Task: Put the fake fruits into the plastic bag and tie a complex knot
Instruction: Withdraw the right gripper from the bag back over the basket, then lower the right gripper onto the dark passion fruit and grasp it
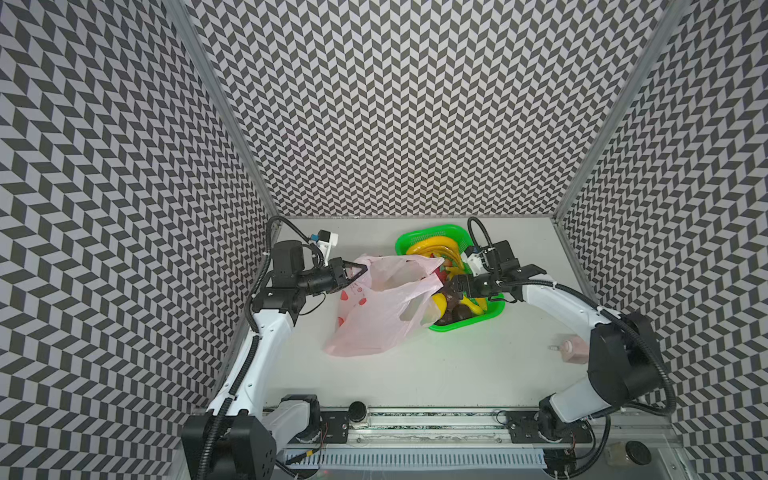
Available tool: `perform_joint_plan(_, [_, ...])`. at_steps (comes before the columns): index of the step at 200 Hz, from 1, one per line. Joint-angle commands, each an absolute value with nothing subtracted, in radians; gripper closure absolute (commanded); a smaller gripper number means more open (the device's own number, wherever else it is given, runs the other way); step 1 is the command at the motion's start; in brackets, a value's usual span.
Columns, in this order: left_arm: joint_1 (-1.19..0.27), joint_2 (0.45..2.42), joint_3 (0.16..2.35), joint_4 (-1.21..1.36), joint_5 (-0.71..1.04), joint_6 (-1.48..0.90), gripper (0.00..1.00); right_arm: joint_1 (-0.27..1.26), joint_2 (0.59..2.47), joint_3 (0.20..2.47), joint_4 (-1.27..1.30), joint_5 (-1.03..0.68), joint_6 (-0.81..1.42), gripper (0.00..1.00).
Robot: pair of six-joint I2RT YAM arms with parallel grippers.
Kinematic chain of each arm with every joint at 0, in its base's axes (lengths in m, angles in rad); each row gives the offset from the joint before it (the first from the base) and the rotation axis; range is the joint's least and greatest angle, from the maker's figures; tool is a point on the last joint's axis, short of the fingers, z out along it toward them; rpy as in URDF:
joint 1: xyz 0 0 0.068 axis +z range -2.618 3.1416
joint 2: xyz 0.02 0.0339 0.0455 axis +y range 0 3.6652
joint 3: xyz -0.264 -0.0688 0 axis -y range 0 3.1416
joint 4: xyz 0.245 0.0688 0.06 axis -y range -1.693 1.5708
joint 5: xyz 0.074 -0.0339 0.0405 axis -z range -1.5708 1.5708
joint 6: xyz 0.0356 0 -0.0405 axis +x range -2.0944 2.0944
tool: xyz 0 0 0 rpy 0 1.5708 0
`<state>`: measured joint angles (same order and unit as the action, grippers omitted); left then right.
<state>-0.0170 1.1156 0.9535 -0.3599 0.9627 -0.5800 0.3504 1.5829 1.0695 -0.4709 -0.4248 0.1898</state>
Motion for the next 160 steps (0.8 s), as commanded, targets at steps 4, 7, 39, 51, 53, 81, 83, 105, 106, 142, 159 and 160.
perform_joint_plan(4, [-0.010,1.092,0.935,-0.350,0.967,-0.569,1.00,0.345,1.636,1.095,-0.457,-0.466,0.182,0.07])
perform_joint_plan(7, [-0.010,1.092,0.934,-0.350,0.968,-0.568,1.00,0.345,1.641,1.095,-0.456,-0.472,0.182,0.07])
perform_joint_plan(39, [-0.011,1.088,0.930,-0.354,0.968,-0.560,1.00,0.346,1.681,1.101,-0.448,-0.456,0.201,0.10])
perform_joint_plan(51, [-0.011,1.088,0.928,-0.356,0.969,-0.559,1.00,0.347,1.695,1.104,-0.449,-0.456,0.205,0.11])
perform_joint_plan(53, [-0.010,1.088,0.929,-0.357,0.971,-0.557,1.00,0.347,1.697,1.104,-0.449,-0.456,0.206,0.10])
perform_joint_plan(81, [-0.010,1.086,0.927,-0.359,0.972,-0.552,1.00,0.351,1.725,1.104,-0.454,-0.423,0.204,0.10])
perform_joint_plan(83, [-0.011,1.086,0.927,-0.359,0.972,-0.551,1.00,0.352,1.727,1.104,-0.454,-0.417,0.204,0.10])
perform_joint_plan(105, [-0.010,1.088,0.924,-0.357,0.972,-0.548,1.00,0.363,1.749,1.116,-0.457,-0.366,0.205,0.10])
perform_joint_plan(106, [-0.010,1.088,0.924,-0.357,0.972,-0.548,1.00,0.364,1.751,1.117,-0.458,-0.364,0.205,0.10])
perform_joint_plan(142, [-0.010,1.090,0.926,-0.357,0.976,-0.546,1.00,0.398,1.797,1.153,-0.494,-0.263,0.196,0.11])
perform_joint_plan(159, [-0.011,1.089,0.925,-0.359,0.977,-0.545,1.00,0.406,1.807,1.155,-0.508,-0.232,0.186,0.14])
perform_joint_plan(160, [-0.011,1.089,0.925,-0.360,0.976,-0.545,1.00,0.406,1.808,1.155,-0.509,-0.230,0.187,0.15])
